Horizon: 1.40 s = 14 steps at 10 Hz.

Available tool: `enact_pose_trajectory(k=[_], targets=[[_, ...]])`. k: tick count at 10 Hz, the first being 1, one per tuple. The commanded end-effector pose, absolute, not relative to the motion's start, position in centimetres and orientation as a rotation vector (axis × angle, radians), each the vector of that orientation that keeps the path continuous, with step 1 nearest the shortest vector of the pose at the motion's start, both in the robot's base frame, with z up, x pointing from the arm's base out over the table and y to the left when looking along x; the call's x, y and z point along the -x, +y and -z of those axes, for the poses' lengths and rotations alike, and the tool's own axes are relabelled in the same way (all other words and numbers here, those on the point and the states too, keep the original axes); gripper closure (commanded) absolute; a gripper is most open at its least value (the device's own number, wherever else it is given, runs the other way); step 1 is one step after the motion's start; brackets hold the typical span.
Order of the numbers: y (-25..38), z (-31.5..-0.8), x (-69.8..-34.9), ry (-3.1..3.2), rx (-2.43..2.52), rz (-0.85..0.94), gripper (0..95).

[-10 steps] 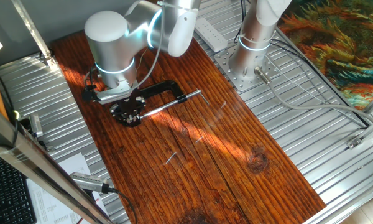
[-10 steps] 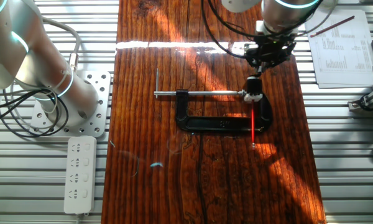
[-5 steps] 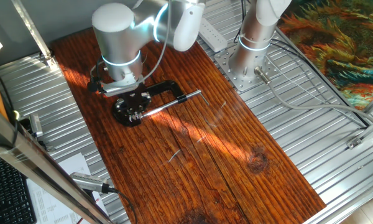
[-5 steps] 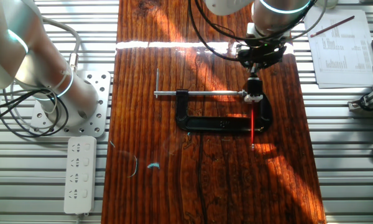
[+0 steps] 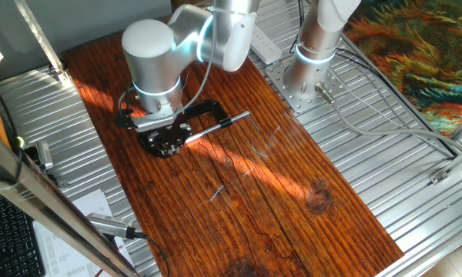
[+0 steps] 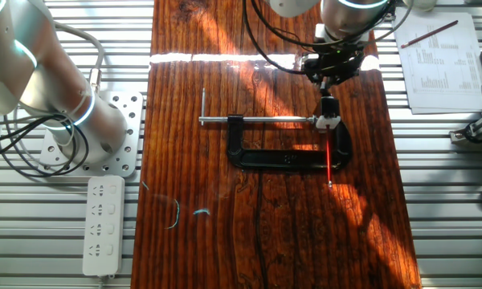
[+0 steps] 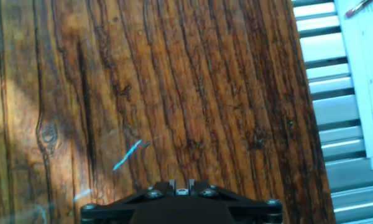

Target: Sharpen the pencil with a pencil sharpener

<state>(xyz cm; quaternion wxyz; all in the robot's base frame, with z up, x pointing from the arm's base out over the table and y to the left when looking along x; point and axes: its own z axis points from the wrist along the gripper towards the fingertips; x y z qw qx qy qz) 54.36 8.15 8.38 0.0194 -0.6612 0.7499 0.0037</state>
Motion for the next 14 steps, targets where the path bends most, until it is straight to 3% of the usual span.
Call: enact_pose_trajectory(k=[1,14], targets=[[8.2,-8.1,-54.6,2.321,2.050,-0.020,95.0],[7.4,-7.0,-53.1,2.294,2.052,-0.020,95.0]])
